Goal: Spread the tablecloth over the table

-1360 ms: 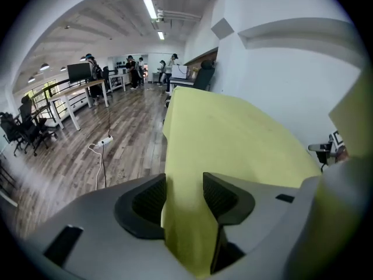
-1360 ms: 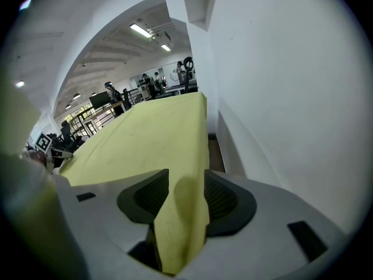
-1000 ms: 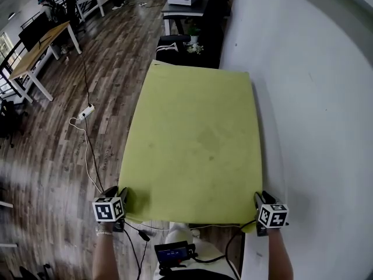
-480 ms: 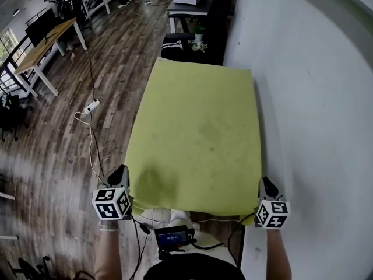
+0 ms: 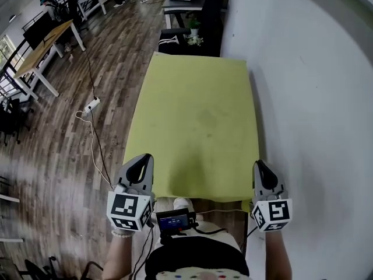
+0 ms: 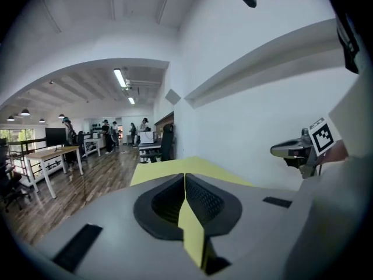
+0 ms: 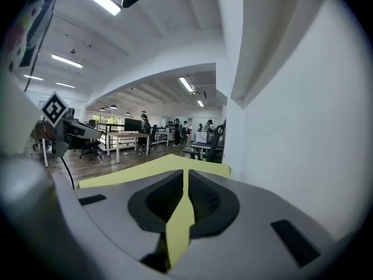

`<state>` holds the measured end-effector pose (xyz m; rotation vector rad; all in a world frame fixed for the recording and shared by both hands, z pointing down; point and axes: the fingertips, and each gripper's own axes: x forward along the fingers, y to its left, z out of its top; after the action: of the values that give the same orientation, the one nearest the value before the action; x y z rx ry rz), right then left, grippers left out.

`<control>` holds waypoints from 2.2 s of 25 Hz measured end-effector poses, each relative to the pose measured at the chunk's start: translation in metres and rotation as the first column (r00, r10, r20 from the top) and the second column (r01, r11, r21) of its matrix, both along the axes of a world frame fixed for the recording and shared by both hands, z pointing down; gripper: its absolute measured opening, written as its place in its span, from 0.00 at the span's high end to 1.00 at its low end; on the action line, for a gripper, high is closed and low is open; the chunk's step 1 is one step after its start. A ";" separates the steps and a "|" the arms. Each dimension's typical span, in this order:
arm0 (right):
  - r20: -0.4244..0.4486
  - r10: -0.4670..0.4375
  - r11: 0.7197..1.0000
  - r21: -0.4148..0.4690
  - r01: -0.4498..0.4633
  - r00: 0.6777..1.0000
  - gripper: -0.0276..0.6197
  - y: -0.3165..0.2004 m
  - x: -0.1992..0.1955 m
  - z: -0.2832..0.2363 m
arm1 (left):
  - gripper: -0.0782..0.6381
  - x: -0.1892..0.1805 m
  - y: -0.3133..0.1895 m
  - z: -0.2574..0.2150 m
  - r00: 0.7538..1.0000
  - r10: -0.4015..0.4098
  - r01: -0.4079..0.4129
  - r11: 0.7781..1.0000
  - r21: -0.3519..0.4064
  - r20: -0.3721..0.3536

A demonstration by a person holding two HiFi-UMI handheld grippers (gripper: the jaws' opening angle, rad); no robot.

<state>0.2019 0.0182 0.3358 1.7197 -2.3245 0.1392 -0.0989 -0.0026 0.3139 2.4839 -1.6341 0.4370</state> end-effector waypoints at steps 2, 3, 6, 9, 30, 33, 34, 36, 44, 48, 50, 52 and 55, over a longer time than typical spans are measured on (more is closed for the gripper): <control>-0.016 -0.026 0.999 0.038 0.026 1.000 0.88 0.006 -0.009 -0.013 | 0.86 0.017 0.007 -0.010 0.999 0.049 -0.049 0.999 0.019 0.007; -0.026 -0.040 0.998 0.056 0.042 0.999 0.88 0.008 -0.014 -0.019 | 0.86 0.025 0.011 -0.015 0.998 0.069 -0.069 0.997 0.028 0.007; -0.038 -0.068 0.993 0.097 0.072 0.997 0.88 0.016 -0.022 -0.035 | 0.86 0.047 0.023 -0.024 0.992 0.123 -0.124 0.991 0.045 0.009; -0.039 -0.083 0.988 0.127 0.087 0.996 0.88 0.020 -0.027 -0.051 | 0.86 0.062 0.030 -0.031 0.986 0.164 -0.165 0.984 0.062 0.029; -0.034 -0.097 0.982 0.162 0.102 0.995 0.90 0.029 -0.034 -0.071 | 0.86 0.077 0.028 -0.039 0.985 0.162 -0.166 0.982 0.091 0.050; -0.036 -0.104 0.981 0.161 0.108 0.994 0.90 0.030 -0.041 -0.071 | 0.86 0.075 0.031 -0.042 0.985 0.167 -0.170 0.980 0.101 0.038; -0.036 -0.105 0.981 0.161 0.110 0.994 0.90 0.031 -0.044 -0.071 | 0.86 0.074 0.033 -0.042 0.985 0.171 -0.174 0.979 0.103 0.036; -0.037 -0.110 0.980 0.163 0.115 0.993 0.90 0.032 -0.048 -0.070 | 0.86 0.074 0.034 -0.042 0.983 0.179 -0.182 0.978 0.106 0.035; -0.080 -0.127 0.977 0.159 0.138 0.989 0.90 0.029 -0.057 -0.063 | 0.86 0.074 0.028 -0.041 0.983 0.181 -0.183 0.976 0.119 0.028; -0.076 -0.124 0.979 0.153 0.135 0.989 0.90 0.029 -0.055 -0.061 | 0.86 0.075 0.028 -0.041 0.982 0.184 -0.186 0.975 0.118 0.029; -0.077 -0.124 0.979 0.151 0.134 0.989 0.90 0.029 -0.055 -0.062 | 0.86 0.075 0.029 -0.042 0.983 0.183 -0.185 0.976 0.115 0.023; -0.080 -0.124 0.980 0.149 0.135 0.989 0.90 0.030 -0.056 -0.063 | 0.86 0.076 0.030 -0.043 0.983 0.181 -0.182 0.977 0.113 0.013; -0.086 -0.127 0.979 0.147 0.139 0.988 0.90 0.030 -0.056 -0.062 | 0.86 0.077 0.030 -0.043 0.983 0.183 -0.183 0.976 0.114 0.017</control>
<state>0.1461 0.0482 0.2742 1.5981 -2.4396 -0.1297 -0.0221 0.0277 0.2713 2.7341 -1.4781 0.3823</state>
